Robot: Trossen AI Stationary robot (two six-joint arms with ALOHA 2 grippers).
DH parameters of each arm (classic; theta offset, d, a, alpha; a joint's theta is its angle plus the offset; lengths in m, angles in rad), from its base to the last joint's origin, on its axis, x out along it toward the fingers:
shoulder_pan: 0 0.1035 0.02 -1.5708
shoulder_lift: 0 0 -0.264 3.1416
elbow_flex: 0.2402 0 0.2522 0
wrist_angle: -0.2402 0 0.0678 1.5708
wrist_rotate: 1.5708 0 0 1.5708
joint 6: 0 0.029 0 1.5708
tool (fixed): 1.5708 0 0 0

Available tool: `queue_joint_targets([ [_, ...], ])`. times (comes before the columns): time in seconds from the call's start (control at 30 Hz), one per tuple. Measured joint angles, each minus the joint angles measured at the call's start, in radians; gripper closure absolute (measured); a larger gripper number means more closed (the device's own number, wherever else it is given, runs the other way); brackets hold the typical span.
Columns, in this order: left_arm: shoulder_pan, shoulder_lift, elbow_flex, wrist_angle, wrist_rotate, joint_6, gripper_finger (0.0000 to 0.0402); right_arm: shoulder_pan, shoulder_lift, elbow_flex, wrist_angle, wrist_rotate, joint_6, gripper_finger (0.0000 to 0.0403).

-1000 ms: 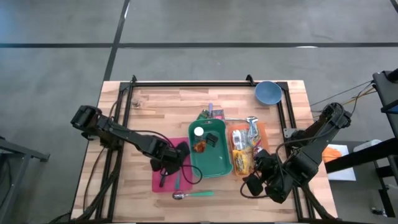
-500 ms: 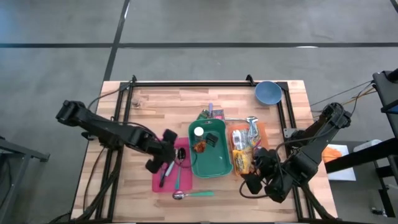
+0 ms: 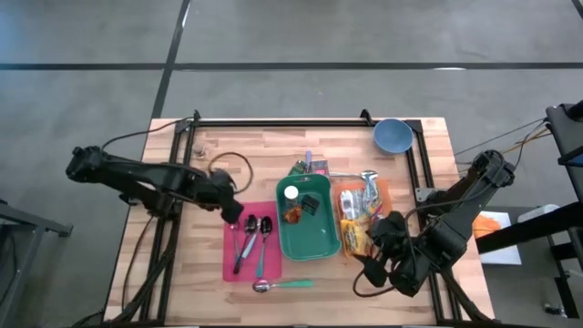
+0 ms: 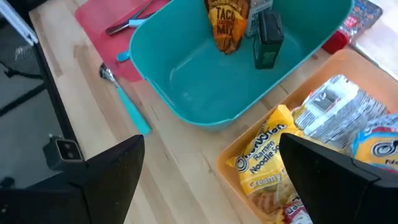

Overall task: Pick & Place Food Item
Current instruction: Put the brown seasoning bottle into the green bin

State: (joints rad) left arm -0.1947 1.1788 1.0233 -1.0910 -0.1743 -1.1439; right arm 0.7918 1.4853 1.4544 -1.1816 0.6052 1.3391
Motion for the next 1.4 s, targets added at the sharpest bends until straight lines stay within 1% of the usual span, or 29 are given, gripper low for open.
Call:
queue_joint_targets([
  [0.07, 0.016, -0.021, 0.000, -0.055, 0.017, -0.106, 0.0152, 0.000, 0.000, 0.000, 0.000, -0.001, -0.031, 0.0034],
  [0.13, 0.035, -0.037, 0.000, -0.099, 0.021, -0.159, 0.0152, 0.000, 0.000, 0.000, 0.000, -0.005, -0.051, 0.0034],
  [0.2, 0.072, -0.047, 0.000, -0.139, 0.021, -0.178, 0.0152, 0.000, 0.000, 0.000, 0.000, -0.011, -0.061, 0.0034],
  [0.3, 0.176, -0.051, 0.000, -0.216, 0.023, -0.189, 0.0152, 0.000, 0.000, 0.000, 0.000, -0.011, -0.063, 0.0034],
  [0.37, 0.280, -0.050, 0.000, -0.269, 0.027, -0.160, 0.0152, 0.000, 0.000, 0.000, 0.000, -0.010, -0.071, 0.0034],
  [0.5, 0.542, -0.050, 0.000, -0.304, 0.028, -0.014, 0.0152, -0.015, 0.000, 0.000, 0.002, -0.003, -0.059, 0.0034],
  [0.57, 0.695, -0.050, 0.000, -0.293, 0.027, 0.081, 0.0152, -0.024, -0.001, 0.000, 0.002, -0.003, -0.034, 0.0034],
  [0.73, 1.068, -0.020, 0.000, -0.201, 0.017, 0.322, 0.0152, -0.049, -0.001, 0.000, 0.004, -0.002, -0.009, 0.0034],
  [0.8, 1.180, 0.010, 0.000, -0.187, 0.042, 0.397, 0.0152, -0.061, -0.001, 0.000, 0.004, -0.002, 0.020, 0.0034],
  [0.83, 1.217, 0.027, 0.000, -0.187, 0.051, 0.426, 0.0152, -0.066, -0.001, 0.000, 0.004, -0.002, 0.029, 0.0034],
  [0.9, 1.261, 0.065, 0.000, -0.185, 0.055, 0.475, 0.0152, -0.075, -0.001, 0.000, 0.005, -0.002, 0.040, 0.0034],
  [0.97, 1.270, 0.102, 0.000, -0.171, 0.054, 0.501, 0.0154, -0.084, -0.001, 0.000, 0.005, -0.001, 0.042, 0.0034],
  [1.07, 1.270, 0.153, 0.000, -0.106, 0.045, 0.516, 0.0157, -0.098, -0.001, 0.000, 0.006, -0.001, 0.042, 0.0034],
  [1.17, 1.272, 0.188, 0.000, -0.041, 0.035, 0.485, 0.0158, -0.110, -0.001, 0.000, 0.007, -0.003, 0.042, 0.0034],
  [1.27, 1.271, 0.209, -0.001, -0.036, -0.005, 0.420, 0.0159, -0.113, -0.001, 0.004, 0.011, -0.005, 0.043, 0.0034],
  [1.4, 1.268, 0.222, -0.003, -0.036, -0.021, 0.404, 0.0159, -0.111, -0.001, 0.004, 0.011, -0.008, 0.065, 0.0034],
])
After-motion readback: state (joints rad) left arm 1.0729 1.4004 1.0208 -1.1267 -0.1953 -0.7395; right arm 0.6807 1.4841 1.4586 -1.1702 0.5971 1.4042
